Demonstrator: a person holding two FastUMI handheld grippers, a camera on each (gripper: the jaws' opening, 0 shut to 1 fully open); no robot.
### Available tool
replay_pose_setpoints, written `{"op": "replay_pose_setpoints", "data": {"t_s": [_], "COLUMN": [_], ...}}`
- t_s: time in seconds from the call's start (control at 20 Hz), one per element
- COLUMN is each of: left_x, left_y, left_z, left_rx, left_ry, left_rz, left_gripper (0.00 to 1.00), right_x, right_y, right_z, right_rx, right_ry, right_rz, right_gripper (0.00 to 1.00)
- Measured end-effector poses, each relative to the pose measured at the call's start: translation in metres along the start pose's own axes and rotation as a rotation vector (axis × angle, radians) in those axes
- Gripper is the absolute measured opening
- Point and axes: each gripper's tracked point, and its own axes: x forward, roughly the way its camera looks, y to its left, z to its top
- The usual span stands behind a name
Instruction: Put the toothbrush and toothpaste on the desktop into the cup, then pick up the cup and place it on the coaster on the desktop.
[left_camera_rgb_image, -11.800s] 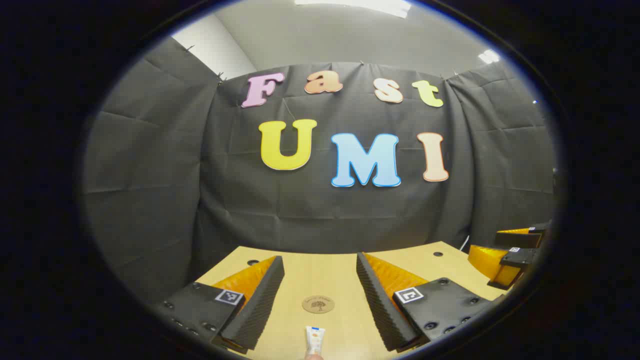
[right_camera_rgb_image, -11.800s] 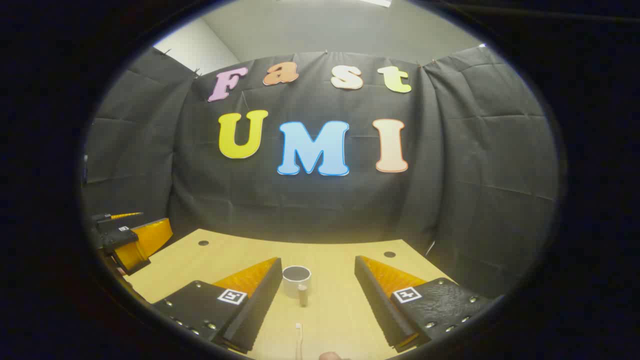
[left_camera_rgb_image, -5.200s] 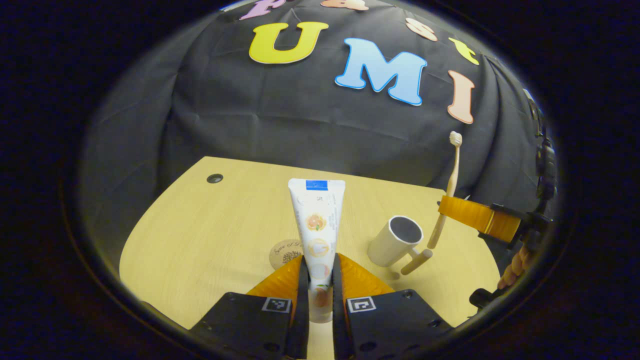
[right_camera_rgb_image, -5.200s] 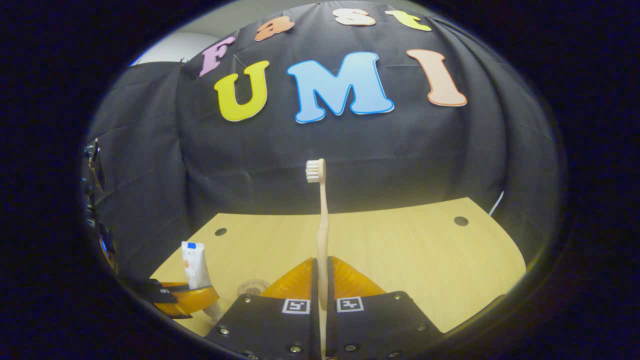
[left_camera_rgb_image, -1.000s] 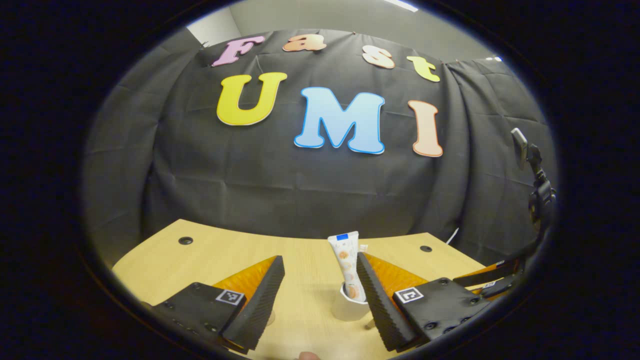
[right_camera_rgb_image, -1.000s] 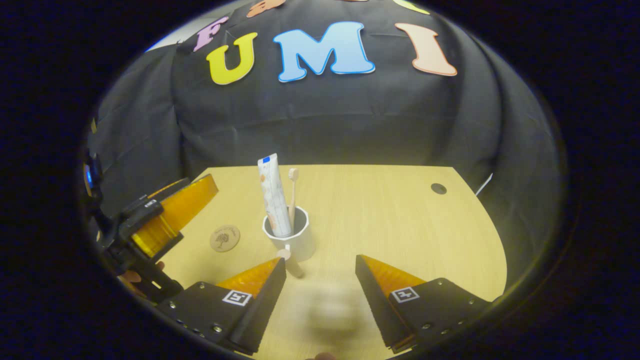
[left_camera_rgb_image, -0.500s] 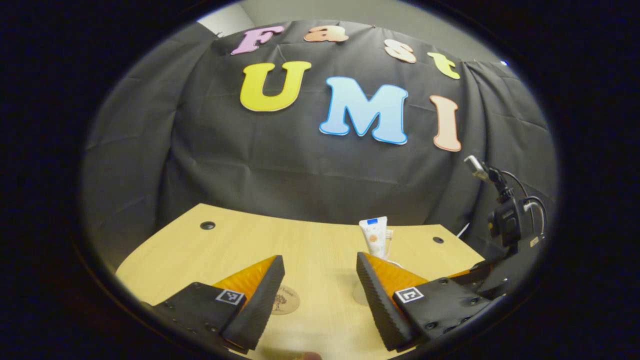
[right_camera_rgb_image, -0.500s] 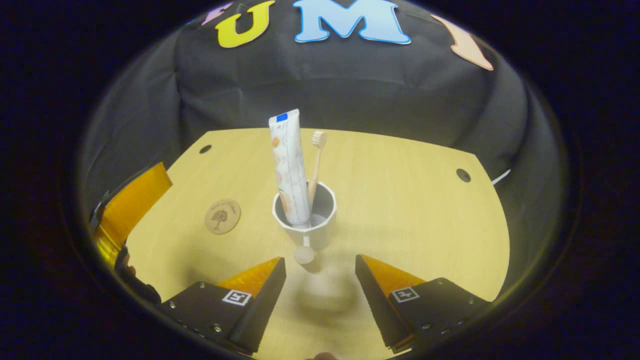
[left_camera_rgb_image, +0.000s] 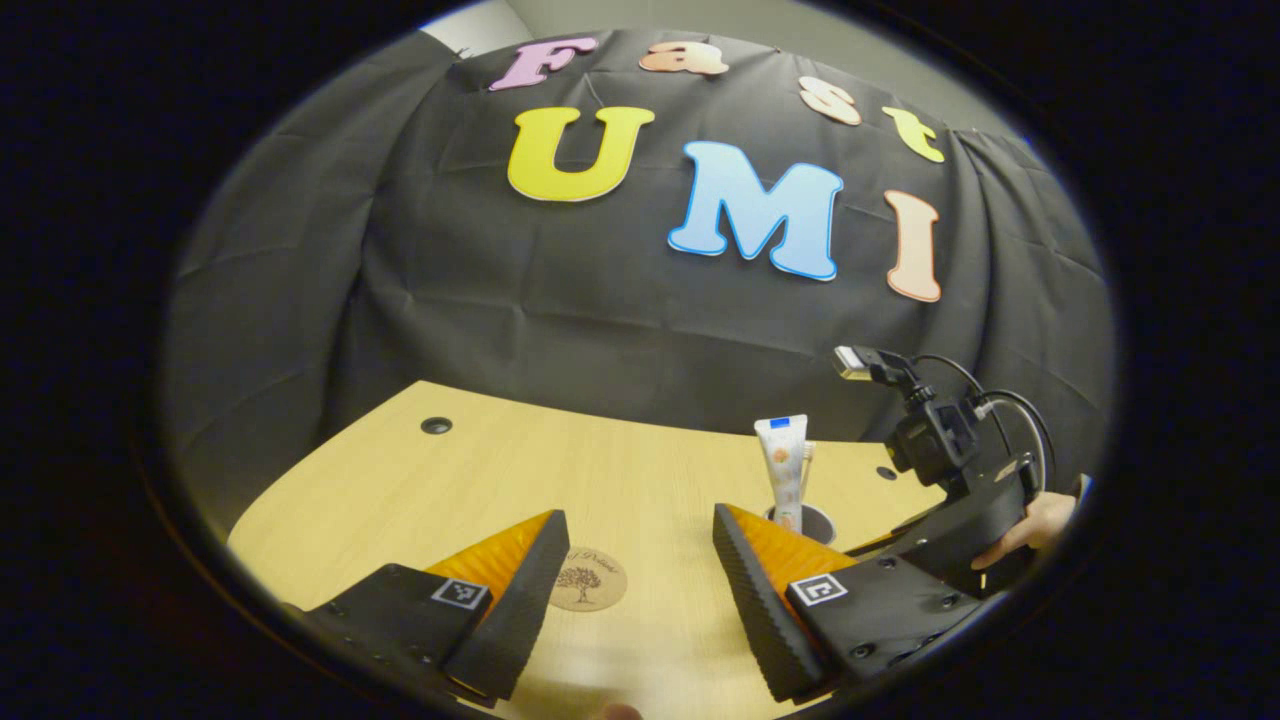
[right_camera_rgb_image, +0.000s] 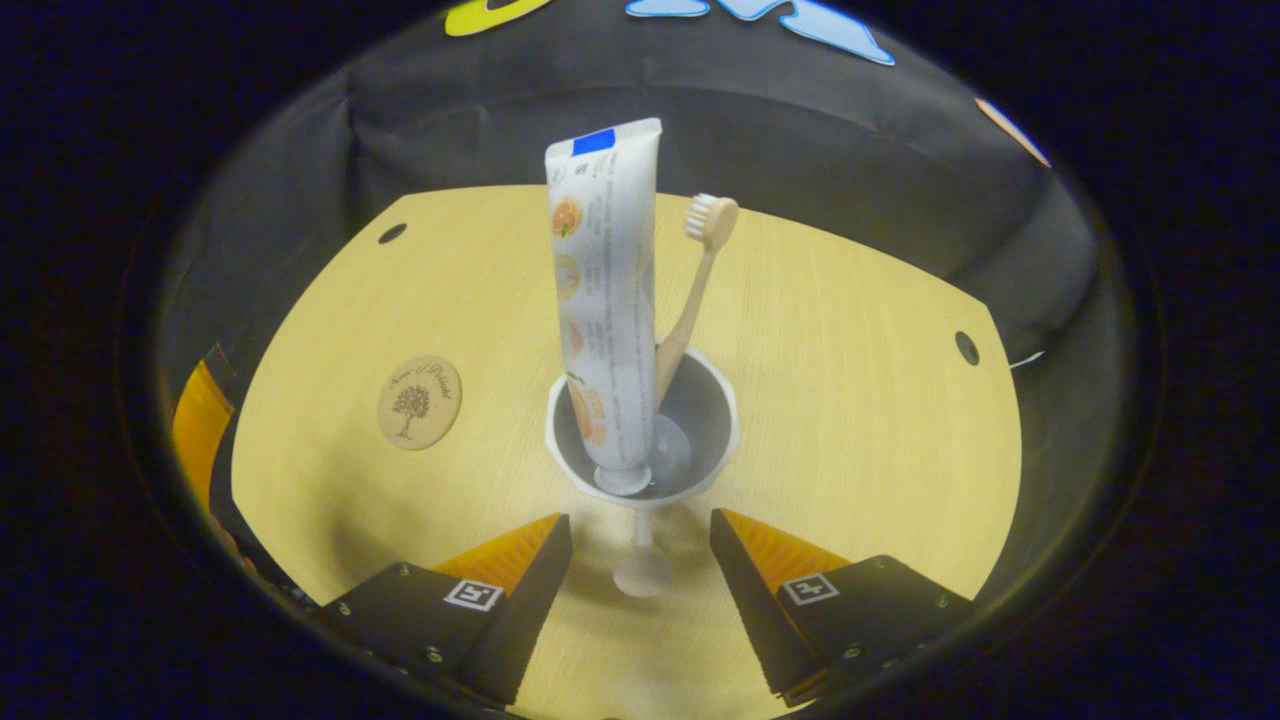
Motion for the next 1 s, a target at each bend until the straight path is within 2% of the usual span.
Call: {"op": "replay_pose_setpoints", "data": {"t_s": [0.45,0.6,0.7,0.75,0.8,0.9,1.0], "left_x": [-0.002,-0.001,-0.001,-0.002,-0.003,-0.004,-0.006], "left_y": [0.014,0.014,0.015,0.016,0.017,0.021,0.025], "left_z": [-0.011,-0.014,-0.016,-0.017,-0.017,-0.019,-0.019], "left_rx": [-0.032,-0.041,-0.041,-0.044,-0.044,-0.045,-0.050], "left_ry": [0.025,0.034,0.039,0.039,0.041,0.043,0.046], "left_rz": [0.006,0.004,0.004,0.004,0.006,0.013,0.017], "left_gripper": [0.93,0.94,0.94,0.94,0.94,0.94,0.94], "right_x": [0.029,0.034,0.035,0.032,0.036,0.037,0.037], "right_y": [0.002,0.004,0.000,-0.002,-0.001,0.004,0.003], "right_z": [-0.004,-0.009,-0.008,-0.008,-0.010,-0.010,-0.009], "right_rx": [0.002,0.019,0.033,0.041,0.058,0.101,0.102], "right_ry": [0.125,0.154,0.160,0.165,0.170,0.177,0.171], "right_rz": [-0.015,-0.004,-0.007,-0.007,-0.009,0.010,0.003], "right_gripper": [0.86,0.76,0.62,0.60,0.46,0.30,0.32]}}
